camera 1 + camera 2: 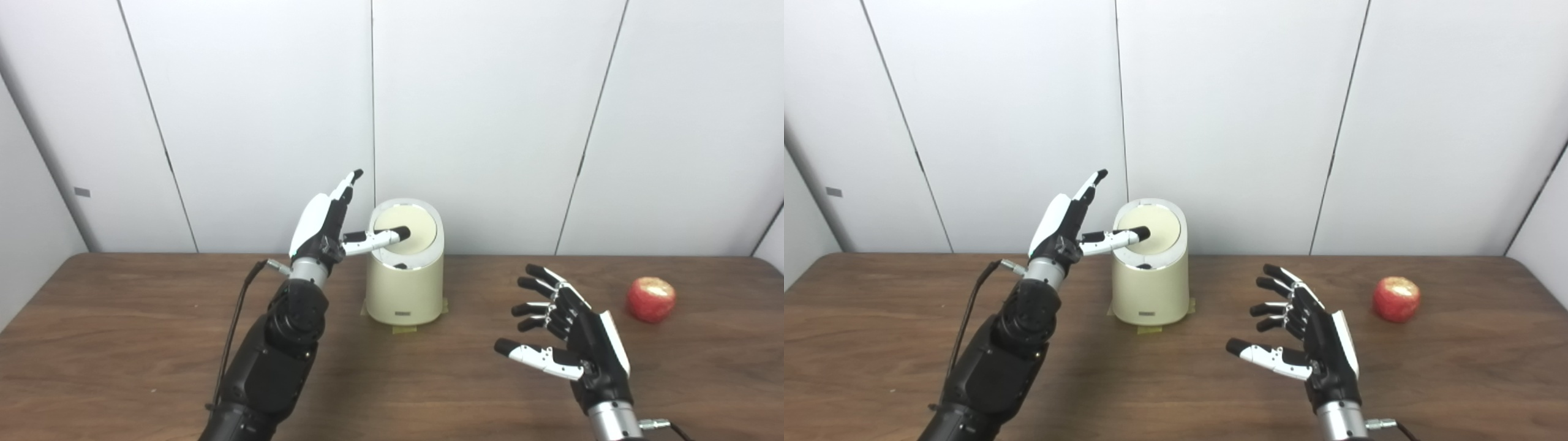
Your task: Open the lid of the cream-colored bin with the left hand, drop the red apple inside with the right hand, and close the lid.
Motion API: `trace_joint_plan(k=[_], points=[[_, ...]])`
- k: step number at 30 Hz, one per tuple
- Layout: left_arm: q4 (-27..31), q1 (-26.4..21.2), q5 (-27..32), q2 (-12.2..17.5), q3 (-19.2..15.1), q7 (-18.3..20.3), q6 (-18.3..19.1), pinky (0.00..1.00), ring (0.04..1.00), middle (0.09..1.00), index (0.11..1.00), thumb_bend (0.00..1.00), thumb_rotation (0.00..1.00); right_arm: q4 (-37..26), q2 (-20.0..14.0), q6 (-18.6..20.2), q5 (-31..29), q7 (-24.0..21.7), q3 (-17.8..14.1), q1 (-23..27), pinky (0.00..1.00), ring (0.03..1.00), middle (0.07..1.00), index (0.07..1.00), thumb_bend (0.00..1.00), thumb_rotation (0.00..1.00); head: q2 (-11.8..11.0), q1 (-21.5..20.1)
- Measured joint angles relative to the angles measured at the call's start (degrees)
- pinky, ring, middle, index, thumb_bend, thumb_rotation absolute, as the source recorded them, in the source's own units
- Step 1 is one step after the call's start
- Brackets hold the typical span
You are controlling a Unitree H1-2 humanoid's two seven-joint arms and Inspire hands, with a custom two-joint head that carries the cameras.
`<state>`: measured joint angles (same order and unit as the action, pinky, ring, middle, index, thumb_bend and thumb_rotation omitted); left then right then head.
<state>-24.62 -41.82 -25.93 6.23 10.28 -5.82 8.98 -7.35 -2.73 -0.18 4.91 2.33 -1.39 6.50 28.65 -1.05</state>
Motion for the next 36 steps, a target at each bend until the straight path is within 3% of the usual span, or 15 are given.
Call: trace_joint_plan(k=[8, 16, 22, 26, 31, 36], points=[[-3.4, -2.0, -3.9, 0.4, 2.8, -0.5, 0.5, 0.98, 1.0, 1.0, 1.0, 0.98, 0.29, -0.5, 0.3, 0.0, 0.4, 0.3, 0.2, 0.0, 0.5, 0.598, 0.777, 0.801, 0.71, 0.14, -0.2, -0.8], [-8.2, -3.4, -7.1, 0.3, 4.8, -3.7, 1.5, 1.0, 1.0, 1.0, 1.0, 0.91, 0.29, -1.1, 0.4, 0.0, 0.2, 0.3, 0.2, 0.0, 0.48, 0.589, 0.774, 0.794, 0.72, 0.13, 0.4, -1.1], [-8.9, -5.2, -16.3, 2.9, 12.4, -5.7, 4.4, 1.0, 1.0, 1.0, 1.0, 0.95, 0.19, -2.3, 0.6, 0.5, 1.0, 0.4, 0.3, 0.0, 0.48, 0.584, 0.773, 0.797, 0.71, 0.15, 0.6, -1.3], [-7.2, -6.8, -21.8, 4.4, 16.4, -4.6, 8.1, 1.0, 1.0, 1.0, 1.0, 0.92, 0.13, -2.4, 0.7, 0.8, 1.1, 0.4, 0.4, 0.0, 0.48, 0.583, 0.776, 0.795, 0.71, 0.15, 0.7, -1.1], [-4.6, -7.1, -25.9, 5.1, 18.9, -1.7, 11.1, 1.0, 1.0, 1.0, 1.0, 0.92, 0.07, -2.5, 0.7, 0.9, 0.7, 0.3, 0.3, 0.0, 0.47, 0.581, 0.774, 0.795, 0.71, 0.15, 0.7, -1.1], [-2.0, -7.2, -26.9, 5.7, 19.7, 2.2, 13.0, 1.0, 1.0, 1.0, 1.0, 0.92, 0.09, -2.5, 0.7, 0.9, 0.8, 0.3, 0.3, -0.1, 0.47, 0.581, 0.776, 0.799, 0.71, 0.16, 0.9, -0.9]])
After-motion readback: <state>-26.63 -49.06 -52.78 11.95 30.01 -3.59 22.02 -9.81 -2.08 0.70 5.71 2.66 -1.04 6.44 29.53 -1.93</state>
